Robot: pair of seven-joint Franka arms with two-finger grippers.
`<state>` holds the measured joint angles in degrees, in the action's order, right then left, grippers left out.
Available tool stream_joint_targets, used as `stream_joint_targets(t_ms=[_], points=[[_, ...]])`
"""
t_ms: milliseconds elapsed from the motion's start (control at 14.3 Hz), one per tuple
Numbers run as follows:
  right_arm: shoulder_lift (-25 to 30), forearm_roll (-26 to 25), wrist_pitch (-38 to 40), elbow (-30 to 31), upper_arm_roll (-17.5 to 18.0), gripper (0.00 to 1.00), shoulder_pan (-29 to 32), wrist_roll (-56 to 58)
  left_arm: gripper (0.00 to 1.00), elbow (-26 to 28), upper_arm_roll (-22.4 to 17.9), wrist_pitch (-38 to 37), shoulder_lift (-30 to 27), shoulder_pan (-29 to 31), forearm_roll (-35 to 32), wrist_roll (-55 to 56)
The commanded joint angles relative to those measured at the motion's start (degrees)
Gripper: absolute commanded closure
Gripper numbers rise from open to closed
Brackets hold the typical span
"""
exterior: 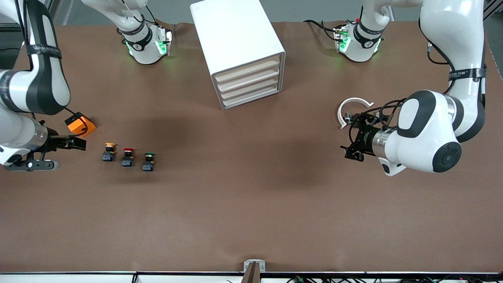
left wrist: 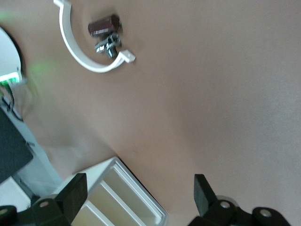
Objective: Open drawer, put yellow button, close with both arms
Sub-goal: 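Grasp the yellow button with the right gripper while the left gripper approaches the cabinet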
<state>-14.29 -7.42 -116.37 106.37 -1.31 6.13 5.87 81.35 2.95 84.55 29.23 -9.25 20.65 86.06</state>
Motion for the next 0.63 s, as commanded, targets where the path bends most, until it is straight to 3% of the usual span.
stream_joint_targets(t_ms=[0, 140, 560], points=[[0.1, -1.2, -8.1, 6.5, 0.9, 0.0, 2.6, 1.0, 0.0, -1.7, -0.2, -1.4, 0.9, 0.4, 3.7, 3.1], [-2.2, -1.1, -11.8, 7.7, 0.9, 0.0, 3.2, 0.9, 0.0, -1.7, -0.3, -1.4, 1.8, -0.1, 8.1, 6.9], [-6.3, -0.8, -25.6, 14.3, 1.0, 0.0, 3.3, 0.2, 0.0, -1.6, 1.0, -1.4, 3.9, -5.2, 11.7, 28.1]])
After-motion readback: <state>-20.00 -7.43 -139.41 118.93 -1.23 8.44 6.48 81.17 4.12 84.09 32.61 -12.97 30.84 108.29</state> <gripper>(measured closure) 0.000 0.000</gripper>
